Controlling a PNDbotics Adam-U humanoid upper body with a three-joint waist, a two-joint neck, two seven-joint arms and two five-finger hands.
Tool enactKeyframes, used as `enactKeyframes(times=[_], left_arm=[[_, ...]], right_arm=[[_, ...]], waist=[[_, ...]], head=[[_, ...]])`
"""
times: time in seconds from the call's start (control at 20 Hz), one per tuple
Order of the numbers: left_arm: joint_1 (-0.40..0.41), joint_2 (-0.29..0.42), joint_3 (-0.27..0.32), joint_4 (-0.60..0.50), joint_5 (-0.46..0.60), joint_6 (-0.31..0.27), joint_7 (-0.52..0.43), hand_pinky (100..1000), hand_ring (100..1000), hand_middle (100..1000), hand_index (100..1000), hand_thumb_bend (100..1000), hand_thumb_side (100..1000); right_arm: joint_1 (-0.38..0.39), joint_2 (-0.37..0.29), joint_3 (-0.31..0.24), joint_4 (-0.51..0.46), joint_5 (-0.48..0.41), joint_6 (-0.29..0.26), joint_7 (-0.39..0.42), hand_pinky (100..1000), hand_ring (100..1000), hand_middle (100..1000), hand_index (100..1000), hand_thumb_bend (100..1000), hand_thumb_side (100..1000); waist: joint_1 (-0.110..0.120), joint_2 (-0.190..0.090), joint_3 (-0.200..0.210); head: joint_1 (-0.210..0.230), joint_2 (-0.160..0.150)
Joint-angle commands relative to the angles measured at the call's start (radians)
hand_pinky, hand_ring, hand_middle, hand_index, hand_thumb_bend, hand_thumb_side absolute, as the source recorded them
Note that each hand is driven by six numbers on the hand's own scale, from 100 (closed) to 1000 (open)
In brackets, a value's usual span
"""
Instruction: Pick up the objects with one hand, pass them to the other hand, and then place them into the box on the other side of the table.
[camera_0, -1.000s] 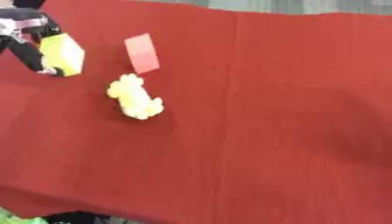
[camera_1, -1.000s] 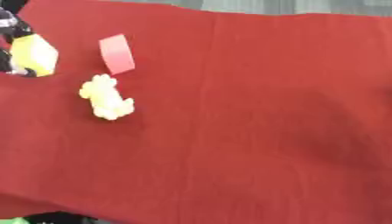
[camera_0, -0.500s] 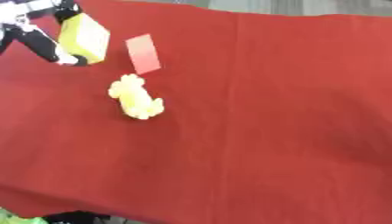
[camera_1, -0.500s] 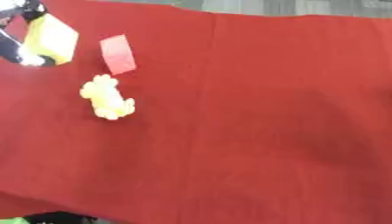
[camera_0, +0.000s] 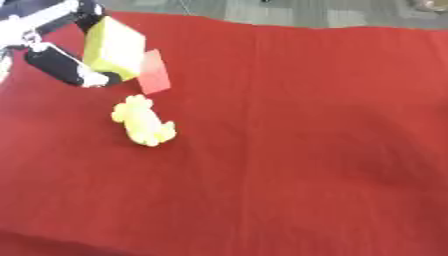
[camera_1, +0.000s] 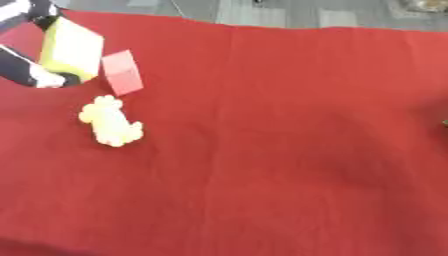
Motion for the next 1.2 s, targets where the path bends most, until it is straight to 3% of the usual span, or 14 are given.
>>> enactKeyframes(times=[0.05, 0.3, 0.75, 1.2], left_arm=[[-0.013, -0.027, -0.005, -0.026, 0.024, 0.032, 0.027, 700, 560, 480, 545, 100, 146], [-0.023, -0.104, -0.036, -0.019, 0.029, 0.072, 0.051, 701, 550, 475, 548, 100, 204], [-0.036, -0.225, -0.079, -0.038, 0.020, 0.093, 0.113, 696, 541, 471, 549, 100, 269], [-0.028, -0.331, -0.127, -0.019, -0.064, 0.036, 0.194, 686, 533, 467, 547, 100, 288]], right_arm=[[-0.020, -0.042, 0.004, -0.033, -0.020, -0.007, 0.005, 977, 1000, 999, 1000, 100, 629], [-0.048, -0.070, 0.028, -0.062, -0.037, -0.018, 0.014, 975, 1000, 996, 1000, 100, 609], [-0.117, -0.138, 0.100, -0.142, -0.032, -0.038, 0.034, 964, 1000, 990, 1000, 100, 555], [-0.226, -0.178, 0.225, -0.208, 0.068, -0.034, 0.139, 953, 1000, 983, 992, 100, 417]], waist=[[-0.001, -0.029, 0.001], [-0.004, -0.034, -0.001], [-0.011, -0.047, -0.005], [-0.018, -0.058, -0.013]], head=[[-0.013, -0.014], [-0.019, -0.009], [-0.043, 0.000], [-0.069, 0.007]])
